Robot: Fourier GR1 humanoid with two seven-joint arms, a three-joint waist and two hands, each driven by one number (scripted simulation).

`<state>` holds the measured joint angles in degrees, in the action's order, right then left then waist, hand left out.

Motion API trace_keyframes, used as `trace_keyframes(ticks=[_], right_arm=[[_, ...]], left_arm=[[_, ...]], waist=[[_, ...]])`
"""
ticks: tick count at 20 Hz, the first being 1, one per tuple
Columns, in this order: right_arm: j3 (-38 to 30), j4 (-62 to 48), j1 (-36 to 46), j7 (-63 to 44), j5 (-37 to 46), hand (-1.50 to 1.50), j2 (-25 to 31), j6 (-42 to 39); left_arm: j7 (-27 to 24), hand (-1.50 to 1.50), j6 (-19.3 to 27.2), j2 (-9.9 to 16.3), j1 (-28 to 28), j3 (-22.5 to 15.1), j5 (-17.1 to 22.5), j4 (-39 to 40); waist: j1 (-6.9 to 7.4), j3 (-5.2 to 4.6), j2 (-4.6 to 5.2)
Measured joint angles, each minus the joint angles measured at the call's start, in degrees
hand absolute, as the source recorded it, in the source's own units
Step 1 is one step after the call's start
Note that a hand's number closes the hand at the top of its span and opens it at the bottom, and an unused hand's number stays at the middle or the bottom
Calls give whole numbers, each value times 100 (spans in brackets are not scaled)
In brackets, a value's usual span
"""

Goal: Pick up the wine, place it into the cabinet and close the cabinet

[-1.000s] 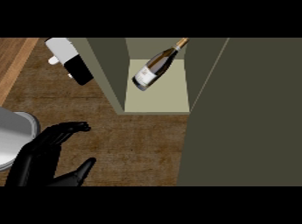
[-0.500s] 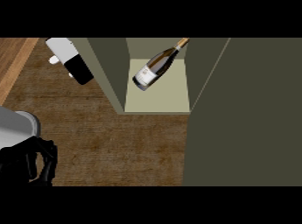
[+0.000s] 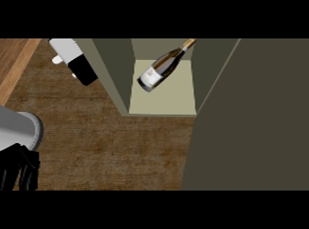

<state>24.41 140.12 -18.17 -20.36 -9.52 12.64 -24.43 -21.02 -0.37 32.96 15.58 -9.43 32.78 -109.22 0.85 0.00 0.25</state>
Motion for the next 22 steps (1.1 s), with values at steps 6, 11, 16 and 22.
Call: trace_keyframes(ticks=[6, 11, 16, 22], right_arm=[[29, -301, 1074, -538, -187, 150, -405, 186], [538, -584, 2072, -1143, -394, 150, -918, 777], [986, -1228, 3478, -1296, -532, 150, -1154, 1977], [877, -2391, 5207, -1137, -1115, 150, -1232, 3108]], left_arm=[[12, 150, -290, 106, 129, 221, 126, -40], [-30, 150, -501, 124, 254, 419, 215, -40], [-20, 150, -663, 46, 386, 528, 188, -40], [80, 150, -841, -15, 394, 715, 203, -8]], waist=[[56, -9, -12], [55, -9, -21], [47, -8, -25], [45, -6, -22]])
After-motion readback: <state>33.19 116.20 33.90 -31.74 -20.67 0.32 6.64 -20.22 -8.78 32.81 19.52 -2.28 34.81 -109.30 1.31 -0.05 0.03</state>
